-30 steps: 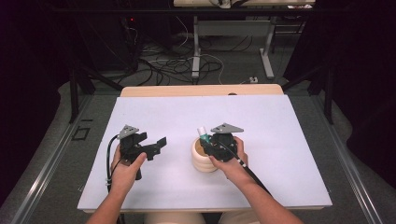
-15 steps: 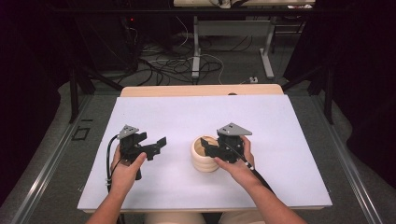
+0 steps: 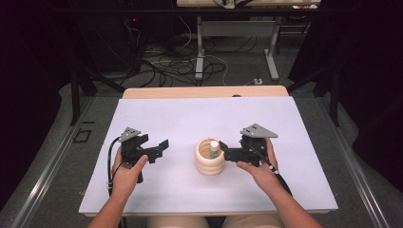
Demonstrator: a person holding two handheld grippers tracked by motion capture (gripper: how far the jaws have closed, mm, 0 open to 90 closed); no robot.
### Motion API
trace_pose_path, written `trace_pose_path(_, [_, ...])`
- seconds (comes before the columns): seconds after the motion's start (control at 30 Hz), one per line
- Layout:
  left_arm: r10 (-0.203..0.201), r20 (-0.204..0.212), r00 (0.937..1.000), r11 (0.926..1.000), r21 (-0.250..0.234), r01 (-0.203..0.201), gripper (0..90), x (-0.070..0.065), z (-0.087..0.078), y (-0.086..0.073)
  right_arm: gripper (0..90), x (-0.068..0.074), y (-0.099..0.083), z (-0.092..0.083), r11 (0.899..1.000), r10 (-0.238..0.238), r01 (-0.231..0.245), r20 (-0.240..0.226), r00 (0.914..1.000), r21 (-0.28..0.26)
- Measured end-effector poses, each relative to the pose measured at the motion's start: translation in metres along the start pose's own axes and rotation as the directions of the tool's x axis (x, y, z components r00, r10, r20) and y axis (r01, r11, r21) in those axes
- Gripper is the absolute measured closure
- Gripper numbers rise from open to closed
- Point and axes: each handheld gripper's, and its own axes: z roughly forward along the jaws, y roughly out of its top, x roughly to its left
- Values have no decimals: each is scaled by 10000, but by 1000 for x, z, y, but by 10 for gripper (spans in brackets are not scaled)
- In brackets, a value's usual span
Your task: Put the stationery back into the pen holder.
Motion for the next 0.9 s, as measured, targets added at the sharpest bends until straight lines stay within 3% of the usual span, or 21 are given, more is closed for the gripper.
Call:
trace_pose_path(0.2, [24,-39,10000,10000,-85,-24,75,1,-1,0,0,-23,-5,-20,10000,-89,91,634,9979,-40])
trace_pose_path(0.37, [65,-62,10000,9999,-79,-65,72,1,-2,0,0,-46,-13,-33,9999,100,-108,1101,9939,62])
trace_pose_path(0.63, [55,-88,9999,9999,-157,-56,70,2,-2,0,0,-83,-30,-45,9962,826,-862,1941,9775,104])
trace_pose_path(0.9, [72,-129,9999,9999,-137,-73,70,4,-2,0,0,-106,-43,-48,9923,1196,-1236,2378,9639,17])
